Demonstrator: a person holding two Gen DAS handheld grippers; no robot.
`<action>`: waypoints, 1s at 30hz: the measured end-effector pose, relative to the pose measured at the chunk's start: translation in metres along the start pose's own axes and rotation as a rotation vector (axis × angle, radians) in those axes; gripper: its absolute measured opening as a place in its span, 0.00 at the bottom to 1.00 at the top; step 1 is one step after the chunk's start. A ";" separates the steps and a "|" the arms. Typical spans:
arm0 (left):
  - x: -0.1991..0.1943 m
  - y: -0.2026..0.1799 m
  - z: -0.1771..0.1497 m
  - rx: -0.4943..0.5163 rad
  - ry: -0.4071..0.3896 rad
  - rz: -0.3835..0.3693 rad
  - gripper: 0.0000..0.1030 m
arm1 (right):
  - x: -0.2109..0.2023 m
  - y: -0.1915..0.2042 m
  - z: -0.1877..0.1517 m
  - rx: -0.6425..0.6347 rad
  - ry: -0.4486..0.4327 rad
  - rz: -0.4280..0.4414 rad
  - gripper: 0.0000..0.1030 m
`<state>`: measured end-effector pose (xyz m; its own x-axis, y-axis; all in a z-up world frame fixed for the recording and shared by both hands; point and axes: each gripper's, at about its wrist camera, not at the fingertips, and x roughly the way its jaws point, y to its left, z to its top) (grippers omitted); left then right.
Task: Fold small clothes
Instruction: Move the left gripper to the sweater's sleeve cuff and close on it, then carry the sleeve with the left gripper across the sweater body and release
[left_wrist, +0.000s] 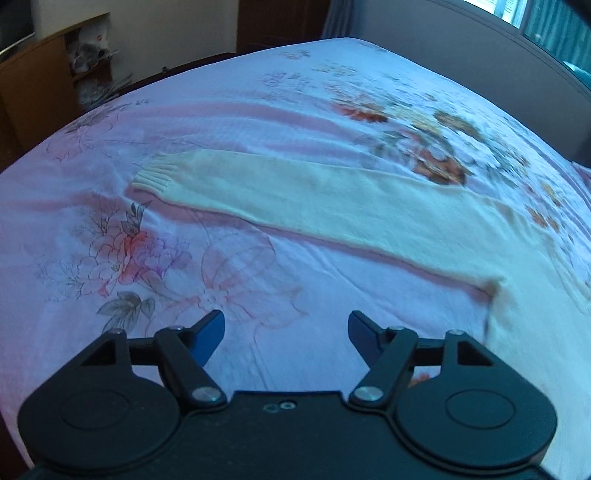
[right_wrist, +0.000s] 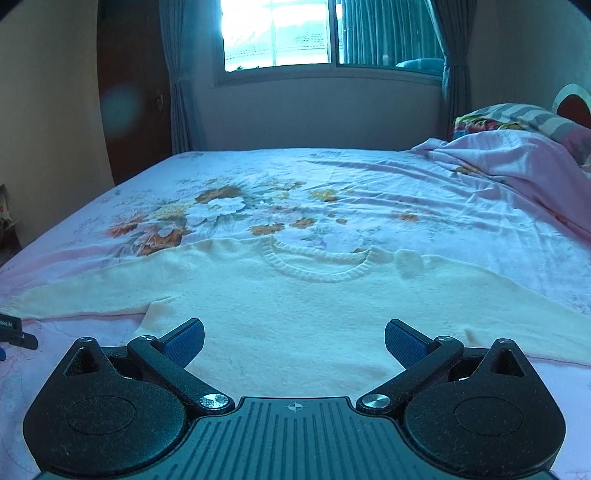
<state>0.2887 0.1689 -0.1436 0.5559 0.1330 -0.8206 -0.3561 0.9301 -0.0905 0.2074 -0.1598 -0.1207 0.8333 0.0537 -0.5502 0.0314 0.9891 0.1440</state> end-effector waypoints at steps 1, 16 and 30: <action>0.004 0.002 0.004 -0.011 -0.001 0.002 0.66 | 0.007 0.001 0.000 0.003 0.006 0.000 1.00; 0.086 0.075 0.061 -0.423 0.039 -0.117 0.30 | 0.064 0.016 -0.002 -0.027 0.064 0.001 1.00; 0.095 0.078 0.089 -0.490 -0.066 -0.181 0.01 | 0.074 0.010 -0.008 -0.010 0.088 -0.003 1.00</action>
<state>0.3801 0.2842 -0.1782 0.6813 0.0208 -0.7317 -0.5508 0.6729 -0.4938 0.2650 -0.1446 -0.1672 0.7815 0.0624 -0.6208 0.0277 0.9905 0.1344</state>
